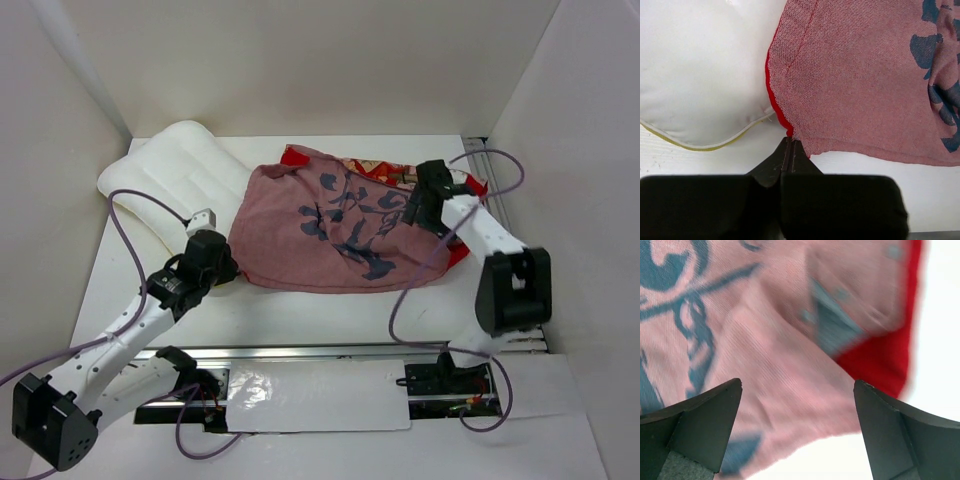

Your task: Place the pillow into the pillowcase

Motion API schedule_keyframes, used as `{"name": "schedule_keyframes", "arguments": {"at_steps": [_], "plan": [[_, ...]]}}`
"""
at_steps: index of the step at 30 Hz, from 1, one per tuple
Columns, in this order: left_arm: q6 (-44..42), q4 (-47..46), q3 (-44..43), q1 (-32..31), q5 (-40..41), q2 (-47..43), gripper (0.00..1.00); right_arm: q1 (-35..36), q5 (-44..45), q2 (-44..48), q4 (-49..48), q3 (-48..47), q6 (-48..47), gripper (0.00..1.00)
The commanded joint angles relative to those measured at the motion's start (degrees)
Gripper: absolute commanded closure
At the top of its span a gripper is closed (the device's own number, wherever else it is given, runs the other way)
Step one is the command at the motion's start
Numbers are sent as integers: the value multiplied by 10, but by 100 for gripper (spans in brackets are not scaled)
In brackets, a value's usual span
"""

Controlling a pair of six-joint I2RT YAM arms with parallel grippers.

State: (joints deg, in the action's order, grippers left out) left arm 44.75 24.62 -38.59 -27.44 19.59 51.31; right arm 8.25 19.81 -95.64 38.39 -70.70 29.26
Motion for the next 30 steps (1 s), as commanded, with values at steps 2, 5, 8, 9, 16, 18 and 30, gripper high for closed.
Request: {"name": "schedule_keyframes", "arguments": {"at_steps": [2, 5, 8, 9, 16, 18, 30], "plan": [[-16, -22, -15, 3, -1, -24, 100, -28, 64, 155, 53, 91, 32, 0], [-16, -22, -15, 3, -1, -31, 100, -68, 56, 214, 42, 157, 37, 0], [-16, -22, -15, 3, -6, -31, 100, -112, 8, 229, -5, 208, 21, 5], [-16, -22, -21, 3, -6, -31, 100, -120, -8, 229, -18, 216, 10, 5], [-11, -22, -26, 3, -12, -31, 100, -132, -57, 165, -91, 231, -23, 15], [-11, -22, -26, 3, -12, -31, 100, -132, -65, 155, -132, 238, -23, 18], [-42, -33, -170, 8, 49, 15, 100, -137, -33, 214, -53, 40, -3, 100]]}}
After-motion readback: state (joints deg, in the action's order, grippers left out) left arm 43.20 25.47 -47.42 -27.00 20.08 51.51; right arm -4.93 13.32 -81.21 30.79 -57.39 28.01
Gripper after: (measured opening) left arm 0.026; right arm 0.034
